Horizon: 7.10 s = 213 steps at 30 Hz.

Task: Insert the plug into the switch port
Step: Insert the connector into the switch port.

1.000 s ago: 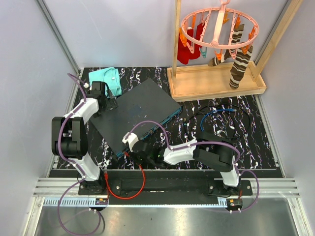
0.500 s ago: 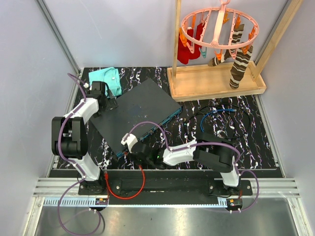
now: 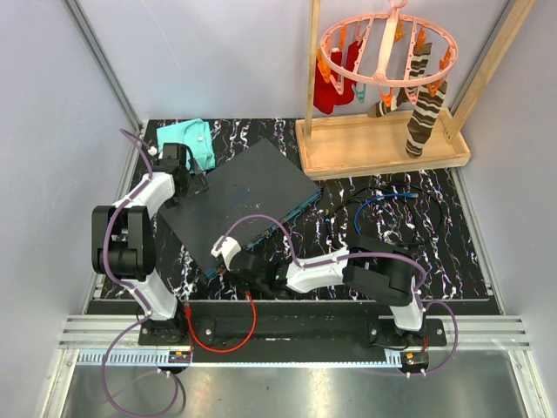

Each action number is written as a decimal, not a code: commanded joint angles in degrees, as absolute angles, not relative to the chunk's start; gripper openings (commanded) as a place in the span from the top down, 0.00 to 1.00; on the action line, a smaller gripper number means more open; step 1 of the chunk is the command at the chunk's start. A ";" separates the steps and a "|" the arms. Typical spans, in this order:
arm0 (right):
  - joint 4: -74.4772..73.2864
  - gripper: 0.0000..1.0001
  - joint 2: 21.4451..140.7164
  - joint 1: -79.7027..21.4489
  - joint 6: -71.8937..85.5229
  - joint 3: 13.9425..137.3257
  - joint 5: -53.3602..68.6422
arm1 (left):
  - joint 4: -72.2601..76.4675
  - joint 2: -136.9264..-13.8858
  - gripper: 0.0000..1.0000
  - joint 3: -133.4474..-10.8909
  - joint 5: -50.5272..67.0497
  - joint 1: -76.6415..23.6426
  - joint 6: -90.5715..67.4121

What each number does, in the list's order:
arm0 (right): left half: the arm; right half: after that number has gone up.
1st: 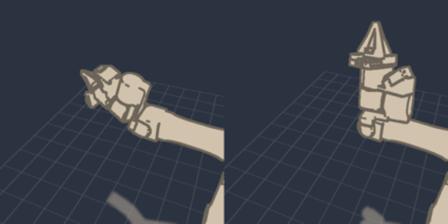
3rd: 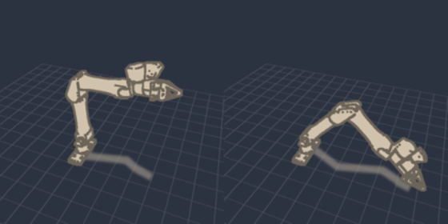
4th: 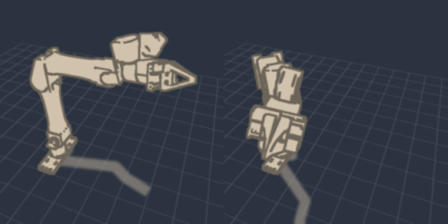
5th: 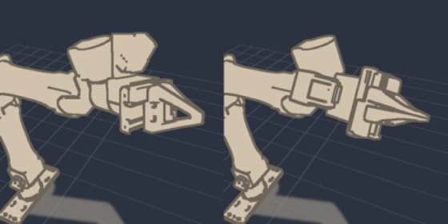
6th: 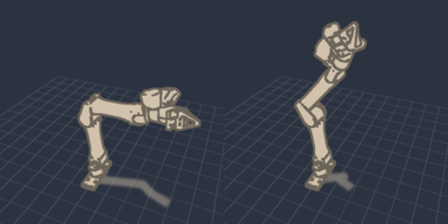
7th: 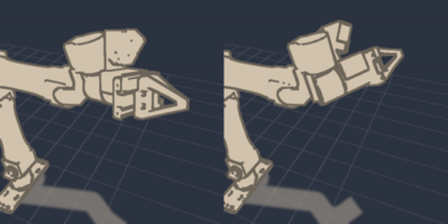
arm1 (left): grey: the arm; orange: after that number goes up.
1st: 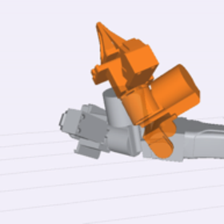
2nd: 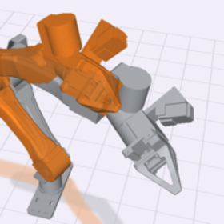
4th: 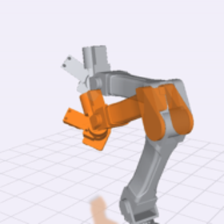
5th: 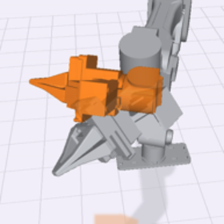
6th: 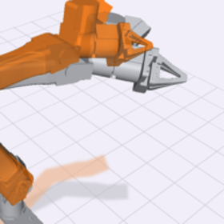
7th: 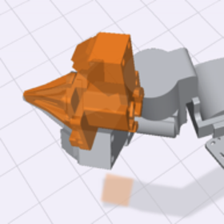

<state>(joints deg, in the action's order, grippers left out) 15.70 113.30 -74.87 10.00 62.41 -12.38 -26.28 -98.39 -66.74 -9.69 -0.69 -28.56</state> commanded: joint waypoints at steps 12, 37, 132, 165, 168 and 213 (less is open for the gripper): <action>18.02 1.00 109.25 -75.15 8.96 67.06 -15.82 | -26.46 -101.60 0.01 -67.50 -9.76 -0.09 -29.44; 16.52 1.00 112.06 -75.15 11.77 67.76 -16.35 | -26.72 -101.25 0.01 -67.06 -9.76 -0.09 -29.62; 34.01 1.00 113.47 -79.01 15.12 59.06 -28.66 | -25.14 -66.19 0.01 -33.94 10.01 3.16 -41.22; 28.13 1.00 114.08 -79.01 19.69 59.94 -26.98 | -22.32 -66.00 0.05 -26.37 21.09 0.26 -41.22; 28.39 1.00 114.34 -79.10 19.34 60.21 -26.98 | -22.15 -66.18 0.05 -26.37 21.01 -0.97 -40.96; 40.25 1.00 121.55 -79.01 14.86 63.11 -33.66 | -21.53 -67.15 0.06 -25.49 25.22 -2.81 -41.40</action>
<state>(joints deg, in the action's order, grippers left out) 32.62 119.48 -79.68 15.66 61.39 -28.05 -23.31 -64.23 -28.36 10.85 2.09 -40.77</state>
